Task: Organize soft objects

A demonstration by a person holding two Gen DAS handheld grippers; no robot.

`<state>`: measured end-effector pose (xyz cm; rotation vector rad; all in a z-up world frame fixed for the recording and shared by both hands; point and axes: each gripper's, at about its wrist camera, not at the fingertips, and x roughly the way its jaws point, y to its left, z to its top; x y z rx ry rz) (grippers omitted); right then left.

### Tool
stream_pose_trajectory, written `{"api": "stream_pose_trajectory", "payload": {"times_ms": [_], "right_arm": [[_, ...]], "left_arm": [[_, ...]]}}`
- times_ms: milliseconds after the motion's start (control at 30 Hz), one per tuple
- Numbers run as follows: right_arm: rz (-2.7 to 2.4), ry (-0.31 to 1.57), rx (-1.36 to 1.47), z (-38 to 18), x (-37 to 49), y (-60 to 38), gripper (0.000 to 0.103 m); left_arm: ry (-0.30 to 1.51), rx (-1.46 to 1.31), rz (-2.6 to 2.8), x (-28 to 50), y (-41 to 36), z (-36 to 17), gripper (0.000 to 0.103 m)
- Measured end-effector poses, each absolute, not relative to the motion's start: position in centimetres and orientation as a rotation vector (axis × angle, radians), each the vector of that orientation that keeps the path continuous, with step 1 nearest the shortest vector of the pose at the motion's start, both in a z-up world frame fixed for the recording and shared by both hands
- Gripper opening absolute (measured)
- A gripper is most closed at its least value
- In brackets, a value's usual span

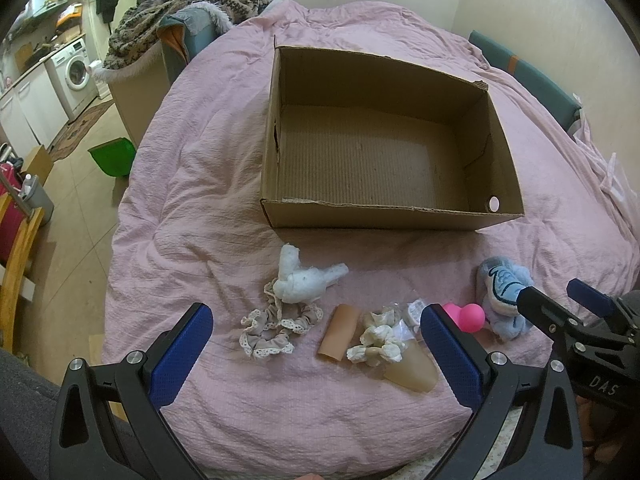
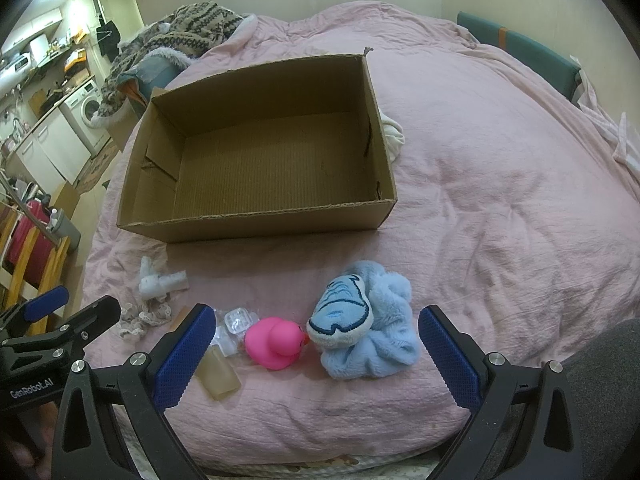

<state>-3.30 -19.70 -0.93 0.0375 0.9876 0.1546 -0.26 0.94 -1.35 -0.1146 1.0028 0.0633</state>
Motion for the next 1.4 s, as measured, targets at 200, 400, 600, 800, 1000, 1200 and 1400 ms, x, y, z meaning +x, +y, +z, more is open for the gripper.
{"api": "stream_pose_trajectory", "payload": {"times_ms": [200, 400, 600, 800, 1000, 1200, 1400], "right_arm": [[0.156, 0.993, 0.042, -1.3, -3.1, -20.2, 0.103], [0.155, 1.0, 0.042, -1.0, -3.3, -19.7, 0.103], [0.181, 1.049, 0.126, -0.5, -2.4, -20.7, 0.103], [0.154, 1.23, 0.311, -1.4, 1.2, -23.8, 0.103], [0.056, 1.423, 0.333, -5.9, 3.4, -24.4, 0.103], [0.012, 1.507, 0.306, -9.7, 4.4, -24.3, 0.087], [0.05, 1.476, 0.218, -9.0, 3.9, -23.3, 0.052]], "left_arm": [[1.002, -0.117, 0.063, -0.2, 0.9, -1.3, 0.103], [1.003, -0.111, 0.061, -0.2, 0.7, -1.1, 0.103], [1.018, -0.124, 0.067, 0.1, 0.9, -1.0, 0.103], [1.052, -0.129, 0.14, 0.6, 1.9, -1.3, 0.103], [1.086, -0.174, 0.184, 1.0, 3.4, -1.8, 0.103], [1.104, -0.225, 0.219, 1.3, 5.3, -2.1, 0.103], [1.165, -0.295, 0.282, 1.7, 7.5, -3.6, 0.103]]}}
